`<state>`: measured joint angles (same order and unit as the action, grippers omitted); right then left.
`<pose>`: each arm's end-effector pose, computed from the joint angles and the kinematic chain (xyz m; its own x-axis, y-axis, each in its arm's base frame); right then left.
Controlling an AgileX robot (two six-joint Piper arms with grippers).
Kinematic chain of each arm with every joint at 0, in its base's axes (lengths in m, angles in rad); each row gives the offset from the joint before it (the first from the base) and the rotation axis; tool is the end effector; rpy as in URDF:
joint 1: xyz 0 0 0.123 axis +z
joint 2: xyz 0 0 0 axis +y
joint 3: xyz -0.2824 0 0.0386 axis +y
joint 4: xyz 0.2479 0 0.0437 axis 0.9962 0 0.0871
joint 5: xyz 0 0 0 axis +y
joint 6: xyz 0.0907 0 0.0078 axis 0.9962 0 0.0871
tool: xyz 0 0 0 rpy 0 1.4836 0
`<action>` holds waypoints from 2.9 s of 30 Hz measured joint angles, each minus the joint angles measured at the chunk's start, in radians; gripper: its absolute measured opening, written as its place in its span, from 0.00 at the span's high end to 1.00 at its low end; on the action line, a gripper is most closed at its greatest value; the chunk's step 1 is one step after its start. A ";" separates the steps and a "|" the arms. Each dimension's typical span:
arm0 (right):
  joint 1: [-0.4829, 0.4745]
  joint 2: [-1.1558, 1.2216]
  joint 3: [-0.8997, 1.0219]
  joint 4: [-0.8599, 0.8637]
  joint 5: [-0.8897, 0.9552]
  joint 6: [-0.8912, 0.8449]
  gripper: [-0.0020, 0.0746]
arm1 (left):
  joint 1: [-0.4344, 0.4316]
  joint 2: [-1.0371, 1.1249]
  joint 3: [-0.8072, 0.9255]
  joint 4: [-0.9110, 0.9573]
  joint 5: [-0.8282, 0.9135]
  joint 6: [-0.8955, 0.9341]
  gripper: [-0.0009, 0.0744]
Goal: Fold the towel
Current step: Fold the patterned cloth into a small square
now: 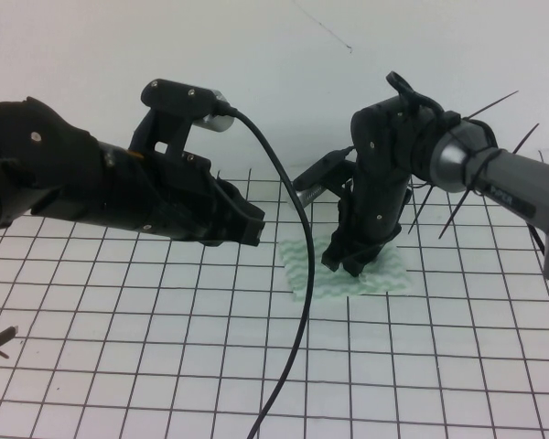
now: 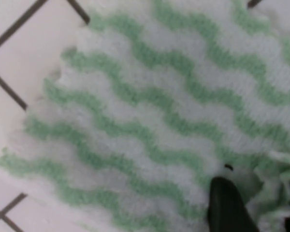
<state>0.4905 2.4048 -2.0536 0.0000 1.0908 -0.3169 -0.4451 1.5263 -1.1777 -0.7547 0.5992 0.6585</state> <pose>0.4431 0.2366 0.1510 -0.6719 -0.7121 -0.2036 -0.7161 0.6948 -0.0668 0.2888 -0.1768 0.3076 -0.5984 0.2836 -0.7493 0.6575 0.7083 -0.2570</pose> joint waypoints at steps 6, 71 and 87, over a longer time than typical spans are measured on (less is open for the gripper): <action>0.001 0.005 -0.009 -0.007 0.005 0.009 0.78 | 0.000 0.000 0.000 0.000 0.000 0.000 0.99; -0.036 -0.196 -0.100 0.039 0.131 -0.064 0.64 | 0.002 -0.017 0.000 0.002 0.052 -0.002 0.99; -0.070 -0.644 0.201 0.062 -0.017 -0.226 0.97 | 0.024 -0.167 0.053 0.036 0.008 -0.013 0.99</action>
<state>0.4207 1.7604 -1.8527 0.0620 1.0736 -0.5428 -0.4213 1.3589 -1.1242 -0.7191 0.6071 0.6458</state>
